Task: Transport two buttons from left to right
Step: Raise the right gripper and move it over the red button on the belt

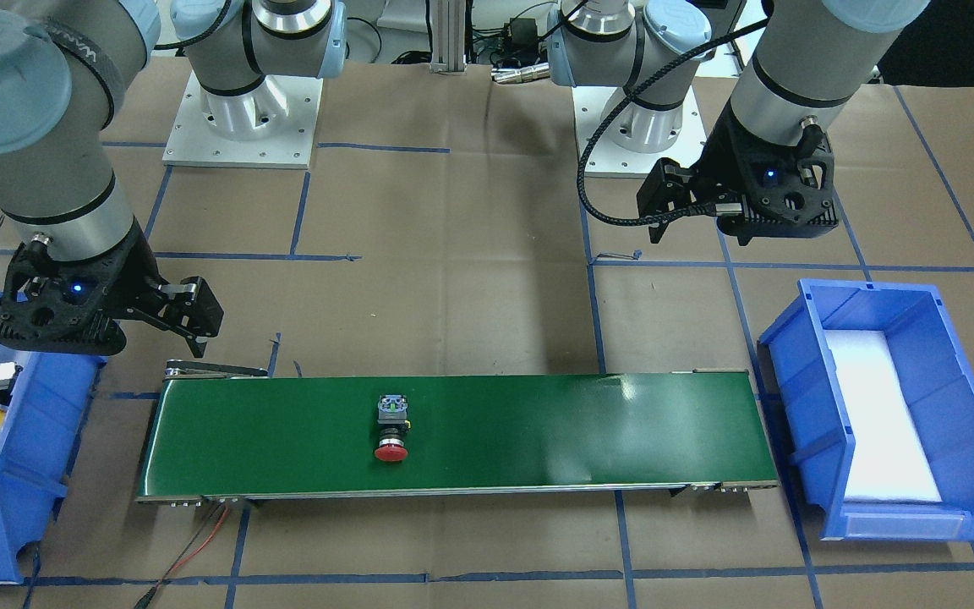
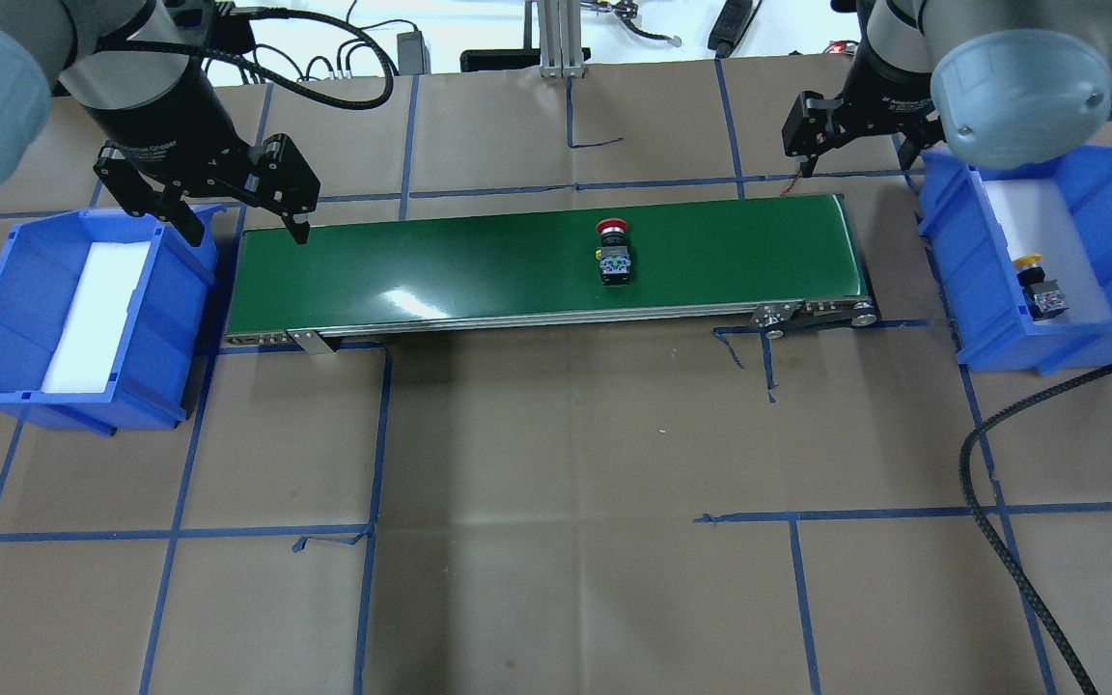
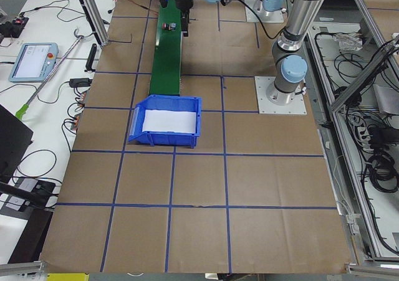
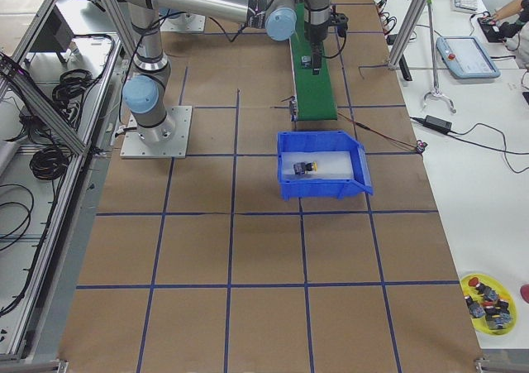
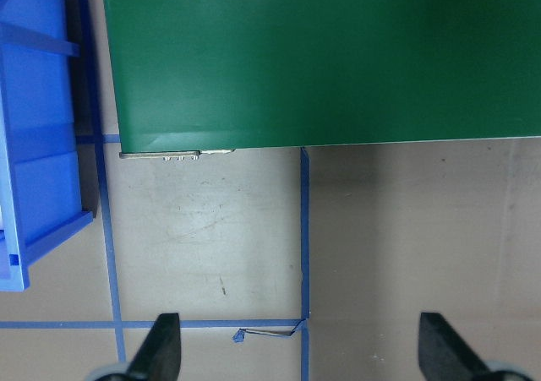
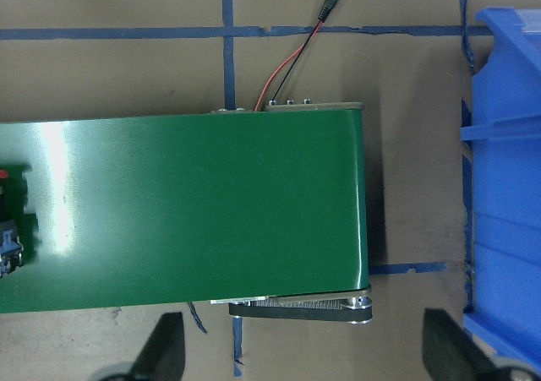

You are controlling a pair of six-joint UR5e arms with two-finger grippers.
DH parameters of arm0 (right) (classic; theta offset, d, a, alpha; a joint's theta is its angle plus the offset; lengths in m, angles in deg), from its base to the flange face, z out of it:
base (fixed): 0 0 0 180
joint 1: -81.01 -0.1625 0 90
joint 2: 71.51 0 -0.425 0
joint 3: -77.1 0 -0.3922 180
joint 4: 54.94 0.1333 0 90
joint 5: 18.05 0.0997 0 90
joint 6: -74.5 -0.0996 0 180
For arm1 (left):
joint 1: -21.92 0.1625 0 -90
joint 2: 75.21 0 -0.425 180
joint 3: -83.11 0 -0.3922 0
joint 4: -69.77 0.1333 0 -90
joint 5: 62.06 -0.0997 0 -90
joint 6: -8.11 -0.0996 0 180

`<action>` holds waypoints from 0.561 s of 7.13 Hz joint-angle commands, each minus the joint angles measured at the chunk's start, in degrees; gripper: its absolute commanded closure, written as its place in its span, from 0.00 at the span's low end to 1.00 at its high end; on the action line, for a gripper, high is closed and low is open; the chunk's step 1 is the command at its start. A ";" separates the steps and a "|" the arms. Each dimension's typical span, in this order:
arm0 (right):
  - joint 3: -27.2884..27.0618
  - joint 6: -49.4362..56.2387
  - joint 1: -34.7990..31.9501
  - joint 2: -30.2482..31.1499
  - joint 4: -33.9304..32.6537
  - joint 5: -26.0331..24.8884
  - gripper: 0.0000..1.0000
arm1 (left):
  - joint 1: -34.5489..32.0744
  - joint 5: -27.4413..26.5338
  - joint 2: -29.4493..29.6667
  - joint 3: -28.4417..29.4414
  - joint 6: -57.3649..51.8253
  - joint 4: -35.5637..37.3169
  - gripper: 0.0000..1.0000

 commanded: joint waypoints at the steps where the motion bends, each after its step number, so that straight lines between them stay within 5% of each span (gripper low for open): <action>1: -0.02 -0.13 -0.25 -2.33 -0.17 3.62 0.00 | 0.00 0.00 0.05 0.00 0.00 0.00 0.00; 4: 0.07 -0.04 -1.21 -5.85 -3.16 6.19 0.00 | 0.00 0.00 -0.03 0.00 0.00 0.00 0.00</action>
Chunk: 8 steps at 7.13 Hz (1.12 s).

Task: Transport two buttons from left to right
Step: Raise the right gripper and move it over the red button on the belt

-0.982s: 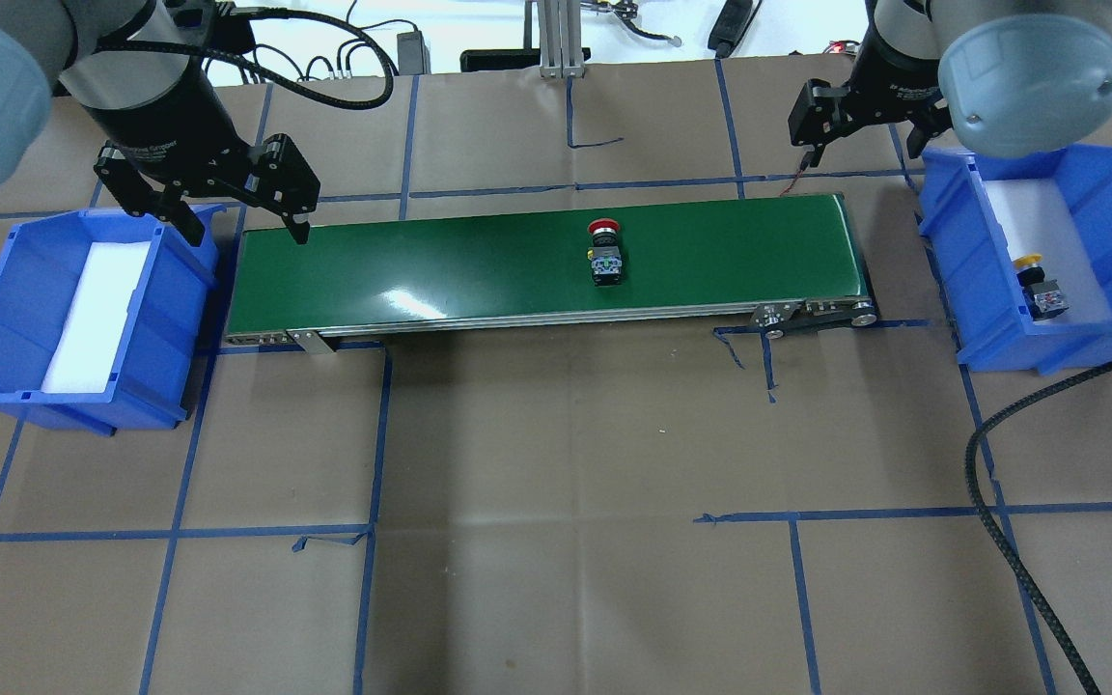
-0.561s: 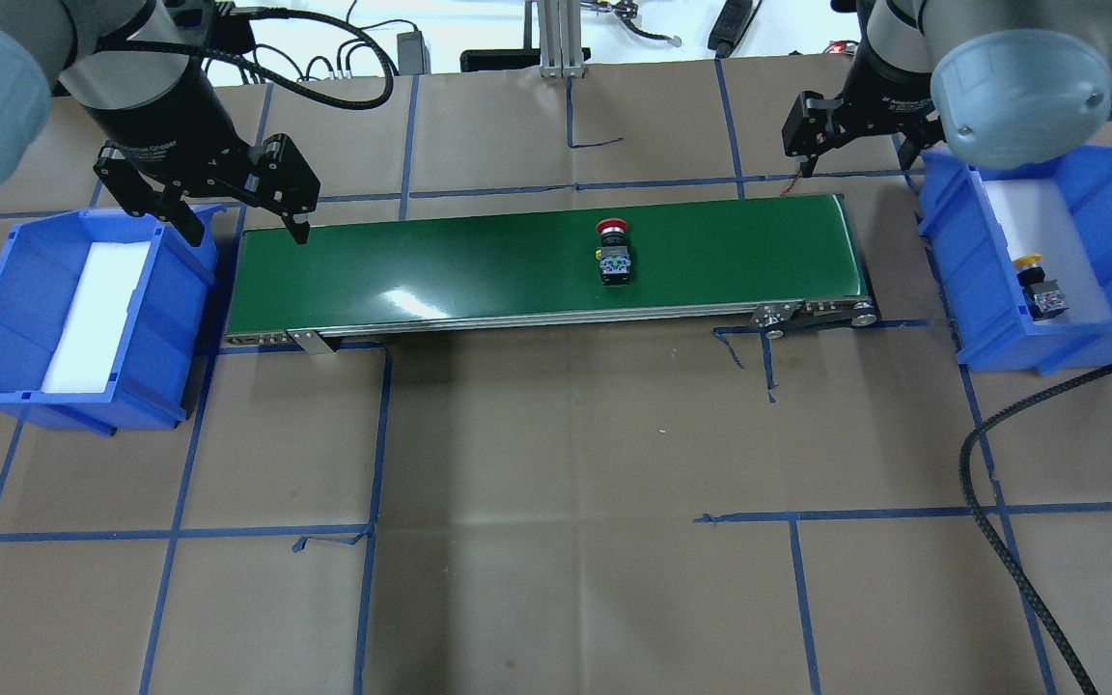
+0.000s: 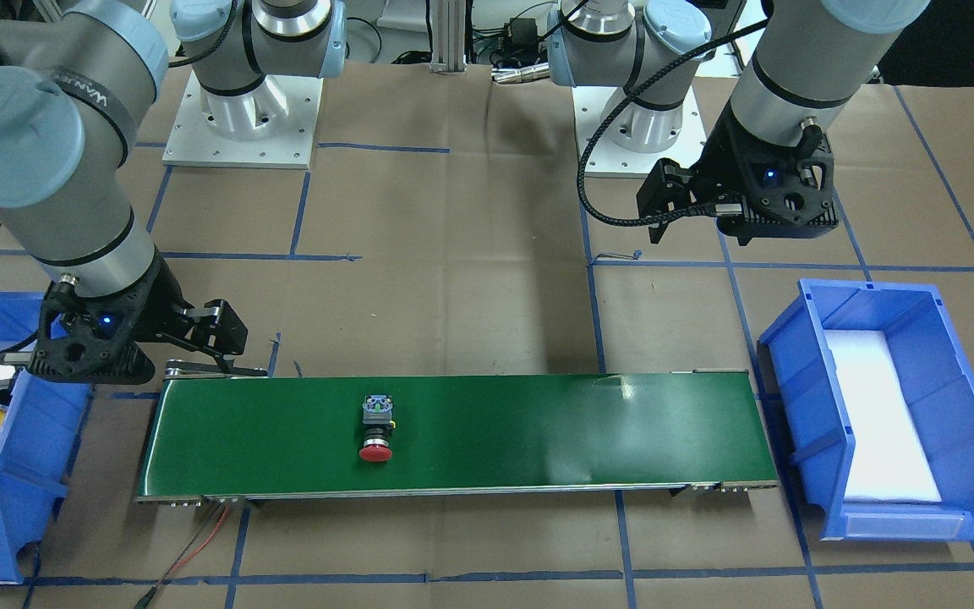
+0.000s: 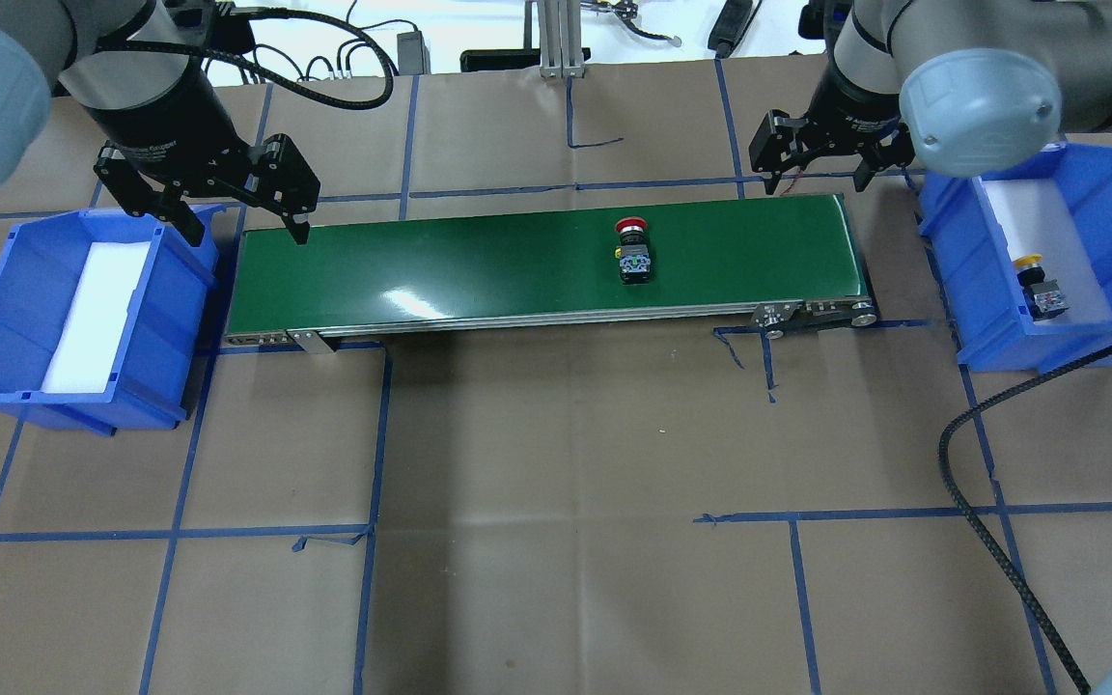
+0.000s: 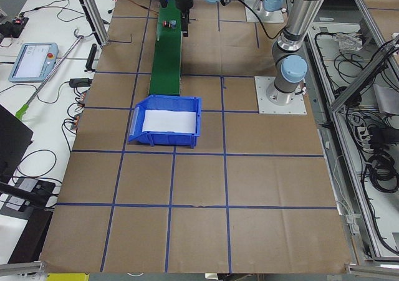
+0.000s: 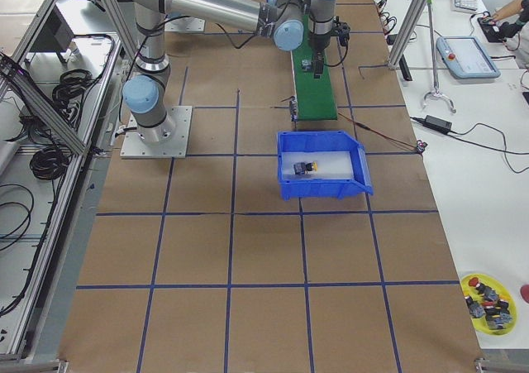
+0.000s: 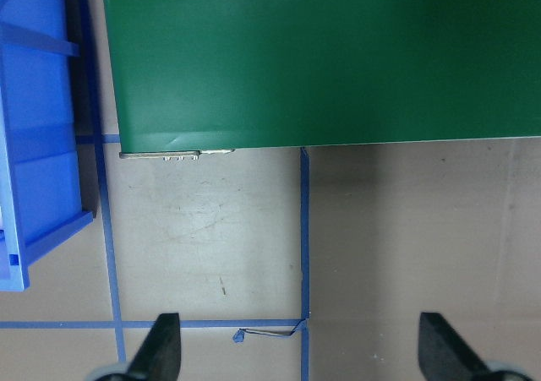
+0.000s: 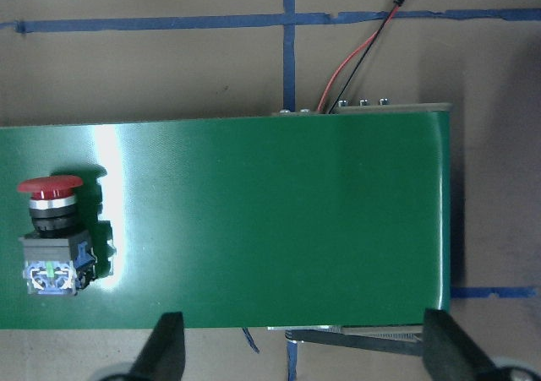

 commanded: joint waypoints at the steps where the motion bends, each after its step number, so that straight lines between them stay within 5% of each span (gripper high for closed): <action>1: 0.16 -0.04 -1.20 -3.18 -0.93 0.55 0.00 | 0.00 0.00 -0.05 0.00 0.00 0.04 0.00; 8: 0.51 -0.04 -1.38 -6.80 -2.42 3.80 0.00 | 0.00 0.00 -0.05 0.00 0.00 0.04 0.00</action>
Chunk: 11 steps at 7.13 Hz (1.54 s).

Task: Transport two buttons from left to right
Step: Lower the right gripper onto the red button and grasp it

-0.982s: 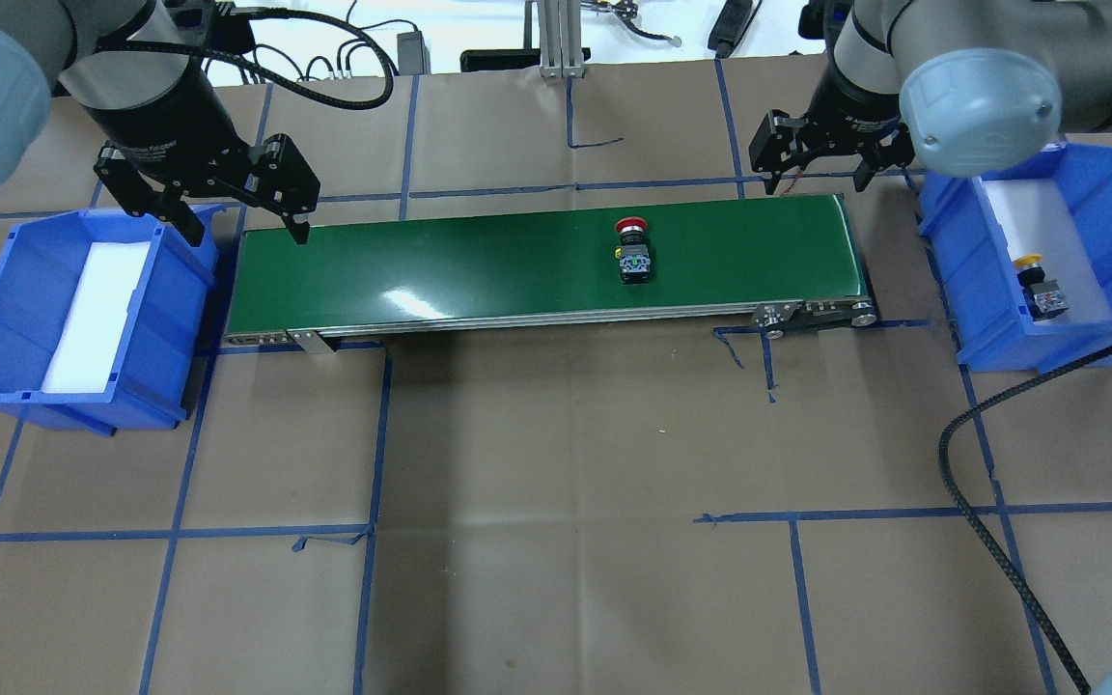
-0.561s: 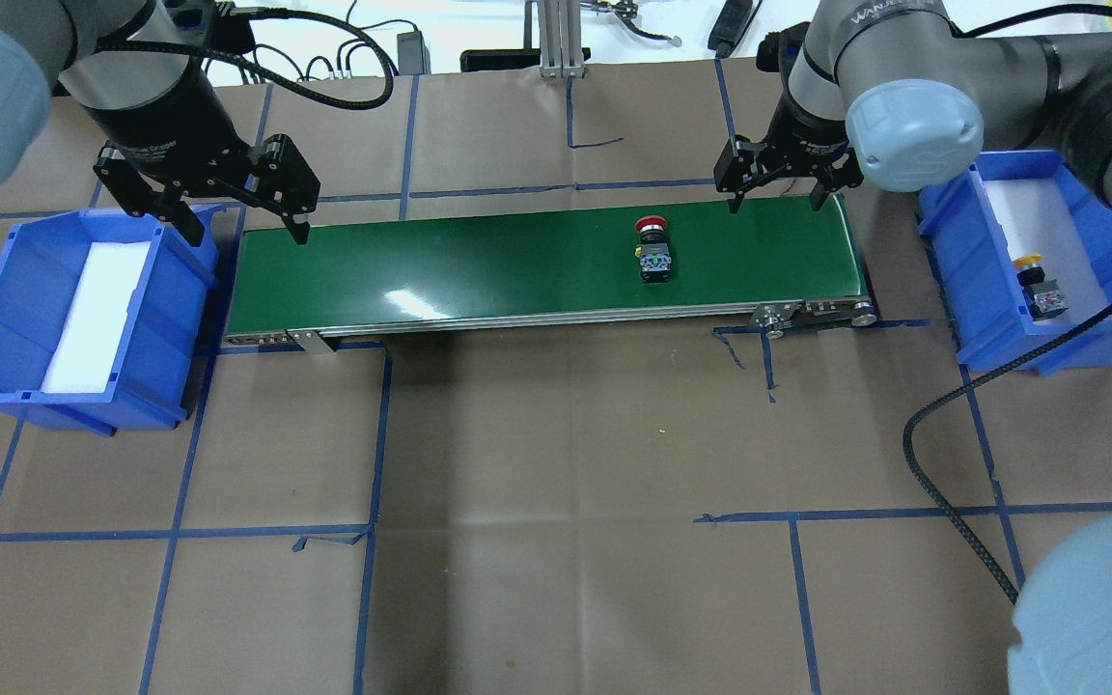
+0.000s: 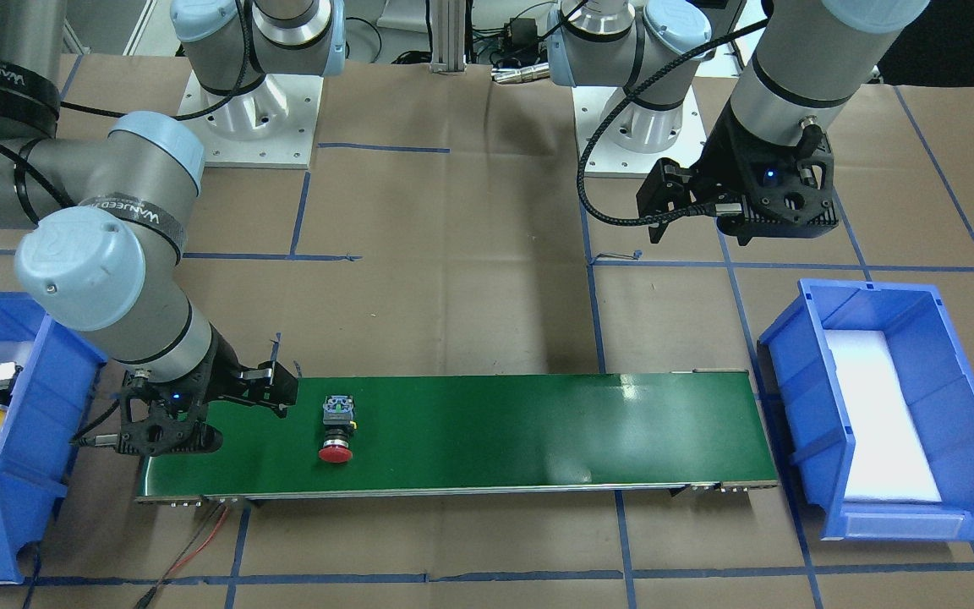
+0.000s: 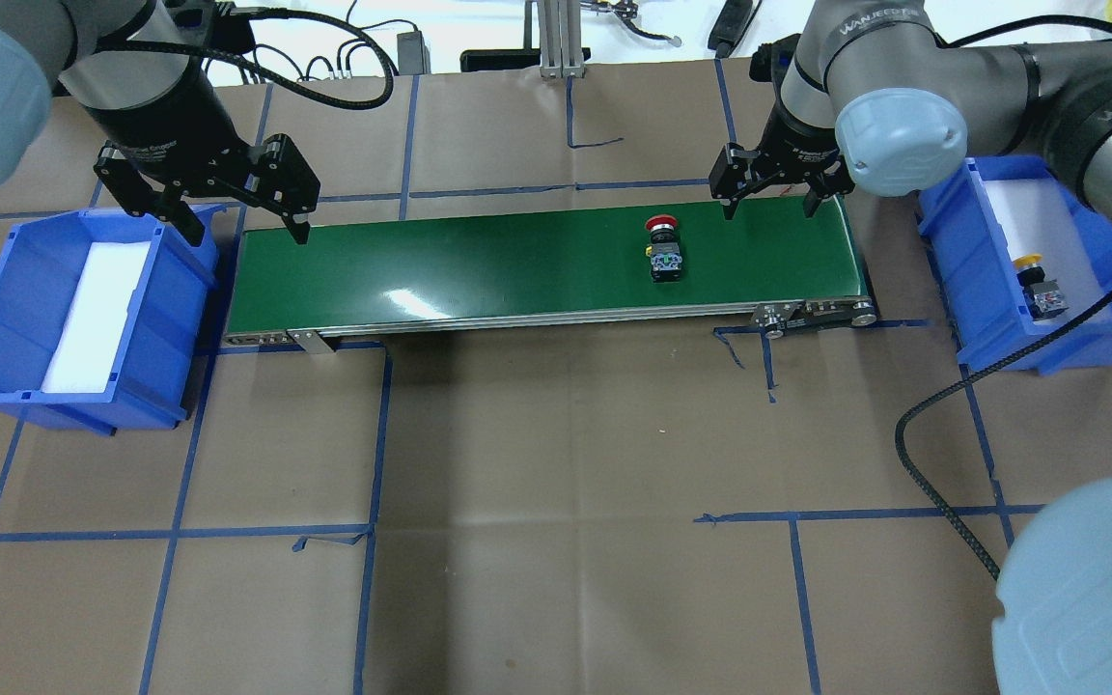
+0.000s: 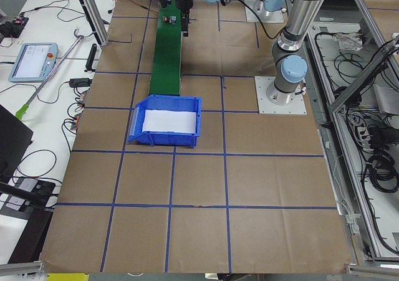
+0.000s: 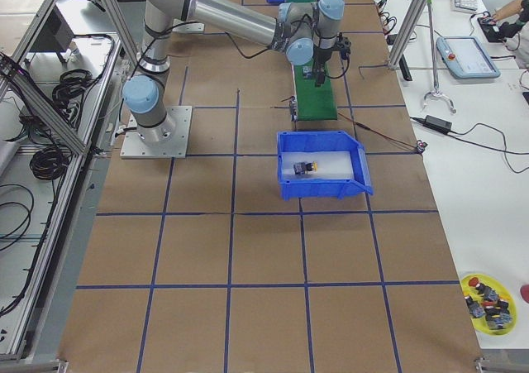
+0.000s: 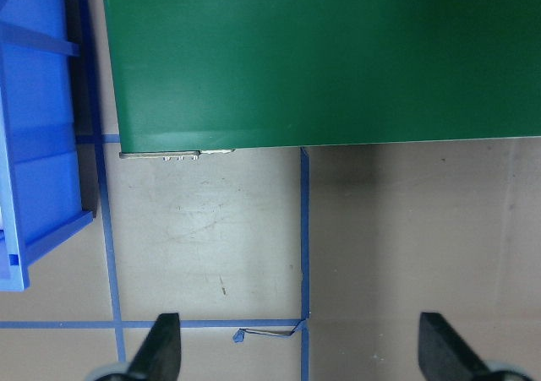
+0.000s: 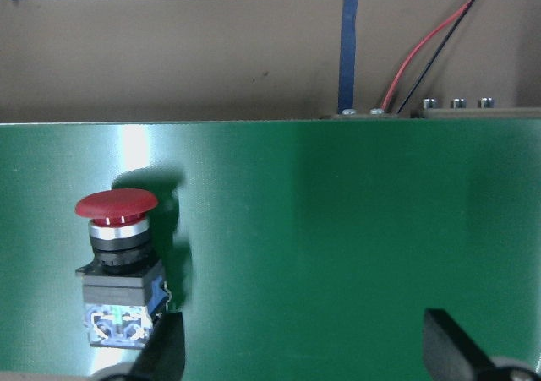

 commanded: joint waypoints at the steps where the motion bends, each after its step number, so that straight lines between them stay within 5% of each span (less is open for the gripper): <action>1: 0.02 0.09 0.00 -0.77 -0.65 0.98 0.00 | 0.00 -0.04 0.06 0.00 0.00 0.00 0.00; 11: -0.34 0.00 0.00 -2.97 -0.65 0.98 0.00 | 0.00 0.05 -0.03 -0.09 0.09 -0.09 0.00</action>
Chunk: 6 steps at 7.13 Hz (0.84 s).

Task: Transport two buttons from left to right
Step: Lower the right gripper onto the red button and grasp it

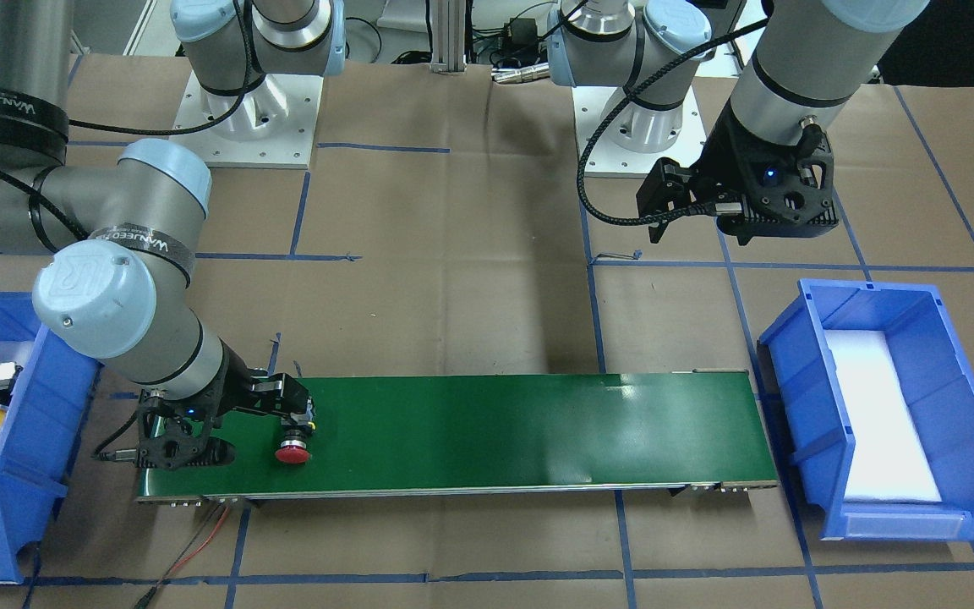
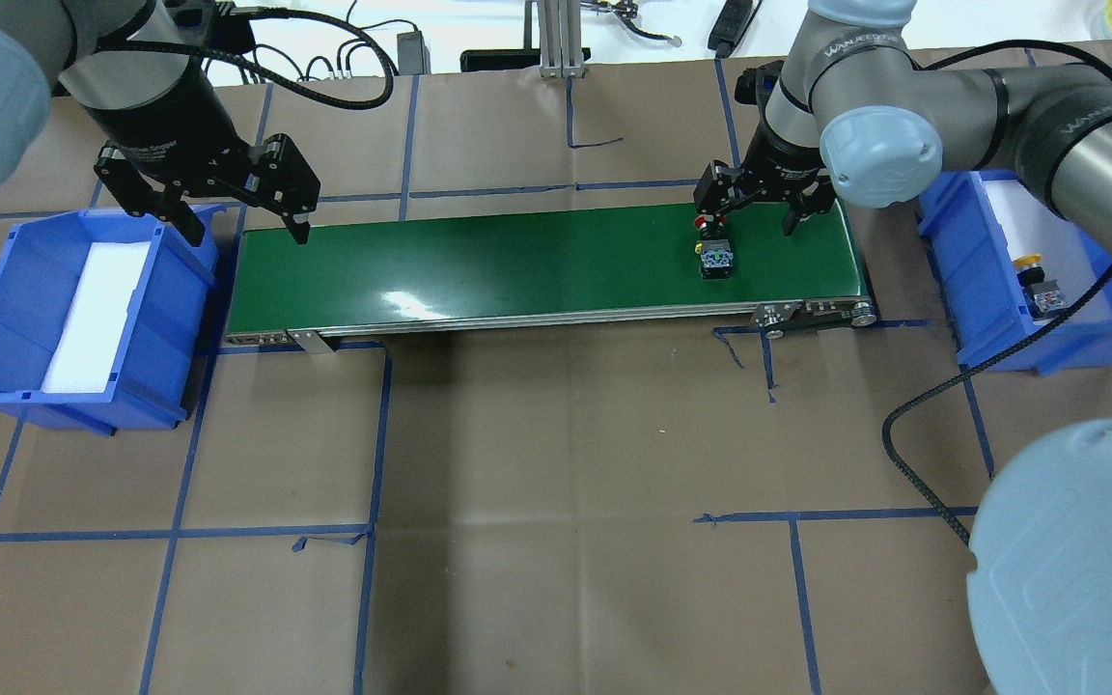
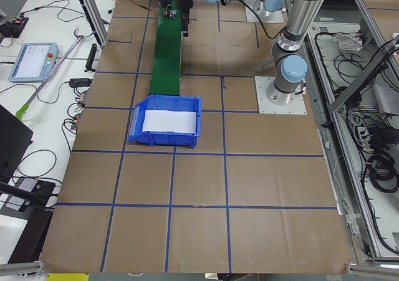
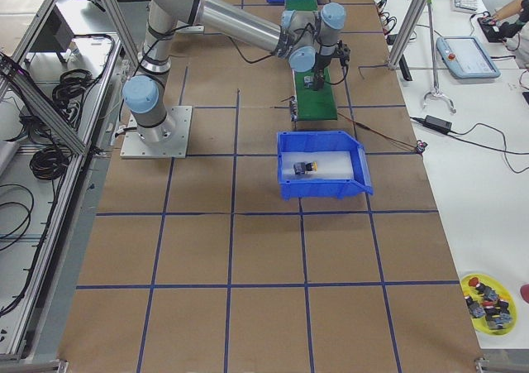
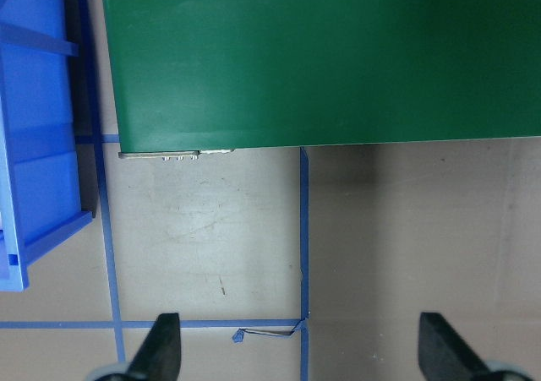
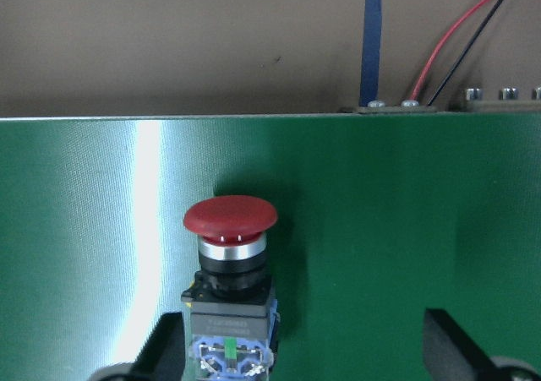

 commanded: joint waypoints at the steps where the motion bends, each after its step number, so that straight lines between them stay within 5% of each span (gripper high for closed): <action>1: 0.07 0.02 0.00 -0.59 0.00 -0.03 0.00 | 0.00 0.05 -0.03 -0.07 0.07 0.02 0.00; 5: -0.20 0.02 0.00 -2.69 0.00 -0.73 0.01 | -0.09 0.04 -0.12 -0.07 0.07 -0.07 0.00; 6: -0.02 0.28 0.00 -2.96 0.09 -1.25 0.28 | -0.09 0.05 -0.03 -0.07 0.07 0.02 0.00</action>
